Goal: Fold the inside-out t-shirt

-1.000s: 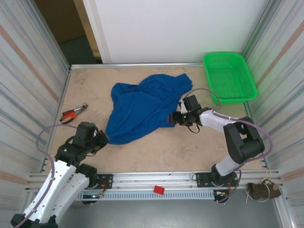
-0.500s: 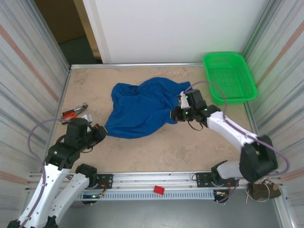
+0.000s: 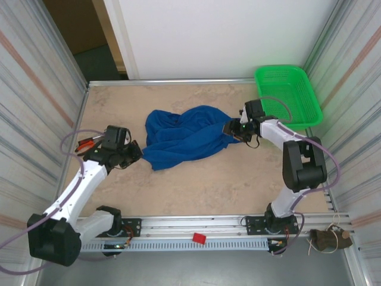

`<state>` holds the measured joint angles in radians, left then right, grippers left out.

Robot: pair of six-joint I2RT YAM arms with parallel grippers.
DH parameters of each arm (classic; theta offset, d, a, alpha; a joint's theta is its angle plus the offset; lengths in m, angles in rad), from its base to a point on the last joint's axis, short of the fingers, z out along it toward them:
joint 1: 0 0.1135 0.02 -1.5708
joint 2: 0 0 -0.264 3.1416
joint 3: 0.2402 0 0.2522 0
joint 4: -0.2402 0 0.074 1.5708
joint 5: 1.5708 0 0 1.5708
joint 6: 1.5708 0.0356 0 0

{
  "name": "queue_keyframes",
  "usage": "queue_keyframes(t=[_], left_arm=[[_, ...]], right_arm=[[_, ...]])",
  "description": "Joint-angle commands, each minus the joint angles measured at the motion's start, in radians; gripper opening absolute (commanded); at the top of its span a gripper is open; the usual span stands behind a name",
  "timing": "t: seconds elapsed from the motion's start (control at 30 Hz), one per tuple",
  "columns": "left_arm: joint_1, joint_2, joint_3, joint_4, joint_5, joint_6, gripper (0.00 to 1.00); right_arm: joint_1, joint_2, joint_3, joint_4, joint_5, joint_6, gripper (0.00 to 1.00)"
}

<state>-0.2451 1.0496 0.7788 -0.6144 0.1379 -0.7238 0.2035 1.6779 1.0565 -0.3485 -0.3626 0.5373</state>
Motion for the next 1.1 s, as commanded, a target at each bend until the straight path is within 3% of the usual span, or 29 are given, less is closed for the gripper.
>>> queue_keyframes(t=[0.0, 0.17, 0.73, 0.87, 0.97, 1.07], left_arm=[[0.02, -0.013, -0.007, 0.047, 0.022, 0.068, 0.0], [0.03, -0.024, -0.024, 0.05, 0.026, 0.072, 0.0], [0.032, -0.049, -0.036, 0.058, 0.038, 0.062, 0.0], [0.032, -0.052, -0.038, 0.059, 0.038, 0.063, 0.0], [0.032, -0.054, -0.038, 0.059, 0.037, 0.062, 0.0], [0.034, -0.066, -0.02, 0.046, 0.038, 0.068, 0.0]], right_arm=[[0.004, -0.116, -0.064, 0.019, 0.042, -0.053, 0.55], [-0.012, -0.076, -0.099, 0.051, 0.043, -0.077, 0.54], [-0.048, 0.134, 0.027, 0.114, -0.025, -0.026, 0.44], [-0.053, 0.157, 0.032, 0.125, -0.062, -0.012, 0.32], [-0.062, 0.14, 0.014, 0.128, -0.091, -0.008, 0.0], [-0.082, 0.043, -0.028, 0.117, -0.115, 0.003, 0.0]])
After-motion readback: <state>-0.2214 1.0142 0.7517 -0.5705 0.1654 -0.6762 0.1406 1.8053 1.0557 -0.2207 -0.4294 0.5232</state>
